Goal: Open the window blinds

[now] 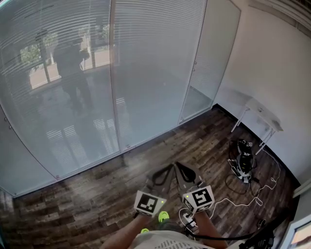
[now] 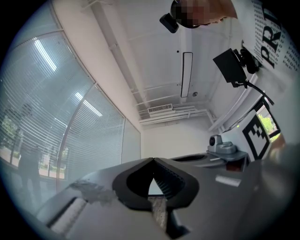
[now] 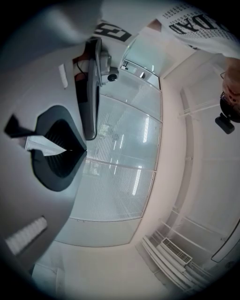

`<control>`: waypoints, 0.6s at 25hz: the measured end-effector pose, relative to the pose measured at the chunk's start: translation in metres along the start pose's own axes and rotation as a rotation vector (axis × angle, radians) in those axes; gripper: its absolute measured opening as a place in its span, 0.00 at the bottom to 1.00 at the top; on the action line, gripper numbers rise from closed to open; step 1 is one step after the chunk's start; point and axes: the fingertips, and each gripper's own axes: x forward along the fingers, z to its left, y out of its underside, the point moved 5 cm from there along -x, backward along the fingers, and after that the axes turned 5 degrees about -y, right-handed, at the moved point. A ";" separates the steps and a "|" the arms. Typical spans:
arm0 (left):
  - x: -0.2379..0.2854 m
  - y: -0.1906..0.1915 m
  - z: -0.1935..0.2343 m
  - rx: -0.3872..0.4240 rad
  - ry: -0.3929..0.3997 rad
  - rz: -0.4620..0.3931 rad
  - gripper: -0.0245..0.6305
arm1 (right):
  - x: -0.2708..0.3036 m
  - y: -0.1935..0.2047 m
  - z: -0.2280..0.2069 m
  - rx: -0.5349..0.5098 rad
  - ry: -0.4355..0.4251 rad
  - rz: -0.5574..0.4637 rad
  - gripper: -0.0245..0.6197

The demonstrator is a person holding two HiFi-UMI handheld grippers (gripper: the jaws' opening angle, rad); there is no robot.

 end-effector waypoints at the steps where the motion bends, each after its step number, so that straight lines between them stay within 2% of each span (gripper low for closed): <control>1: 0.000 0.001 0.001 0.000 0.001 0.002 0.02 | 0.001 0.001 0.000 -0.001 0.000 0.002 0.05; 5: 0.014 0.004 0.008 -0.005 -0.010 -0.022 0.02 | 0.011 0.003 -0.013 -0.003 0.000 -0.002 0.05; 9: 0.034 0.016 0.018 -0.011 -0.017 0.012 0.02 | 0.026 0.006 -0.034 -0.014 -0.016 0.004 0.05; 15: 0.072 0.027 0.023 -0.038 -0.024 -0.002 0.02 | 0.039 0.016 -0.069 -0.042 -0.021 0.009 0.05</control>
